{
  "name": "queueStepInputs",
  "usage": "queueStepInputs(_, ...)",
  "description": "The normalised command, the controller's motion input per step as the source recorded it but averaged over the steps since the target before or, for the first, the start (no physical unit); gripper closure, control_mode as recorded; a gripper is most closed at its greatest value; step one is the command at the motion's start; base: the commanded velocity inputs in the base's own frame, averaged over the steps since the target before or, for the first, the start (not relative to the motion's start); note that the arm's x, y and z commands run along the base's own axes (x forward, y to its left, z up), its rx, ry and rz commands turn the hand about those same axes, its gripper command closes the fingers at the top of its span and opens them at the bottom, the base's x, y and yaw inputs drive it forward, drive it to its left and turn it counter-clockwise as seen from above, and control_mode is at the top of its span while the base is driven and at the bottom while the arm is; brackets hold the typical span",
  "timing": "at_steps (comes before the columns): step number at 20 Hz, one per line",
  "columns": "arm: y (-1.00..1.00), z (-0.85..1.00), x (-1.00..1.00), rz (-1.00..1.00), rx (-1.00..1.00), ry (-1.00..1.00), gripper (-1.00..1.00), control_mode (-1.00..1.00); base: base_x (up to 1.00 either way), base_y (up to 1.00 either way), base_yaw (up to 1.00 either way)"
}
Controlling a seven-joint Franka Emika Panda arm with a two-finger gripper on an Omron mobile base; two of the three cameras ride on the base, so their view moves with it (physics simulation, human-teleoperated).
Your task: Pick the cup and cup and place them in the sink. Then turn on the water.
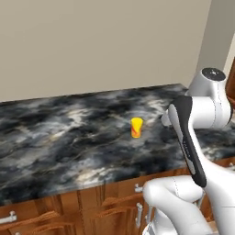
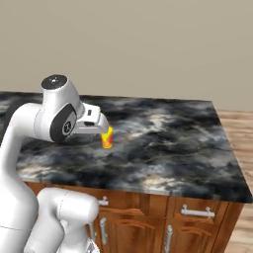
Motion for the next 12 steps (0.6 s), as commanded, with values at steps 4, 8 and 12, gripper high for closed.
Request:
queueStepInputs(4,0.00,0.00,0.00,0.00,0.00,0.00,-1.00,1.00,0.23,0.13,-0.08)
queueStepInputs(8,0.00,0.00,0.00,0.00,0.00,0.00,-1.00,1.00,0.43,0.11,-0.05)
queueStepInputs(12,0.00,0.00,0.00,0.00,0.00,0.00,-1.00,1.00,0.61,0.03,0.00)
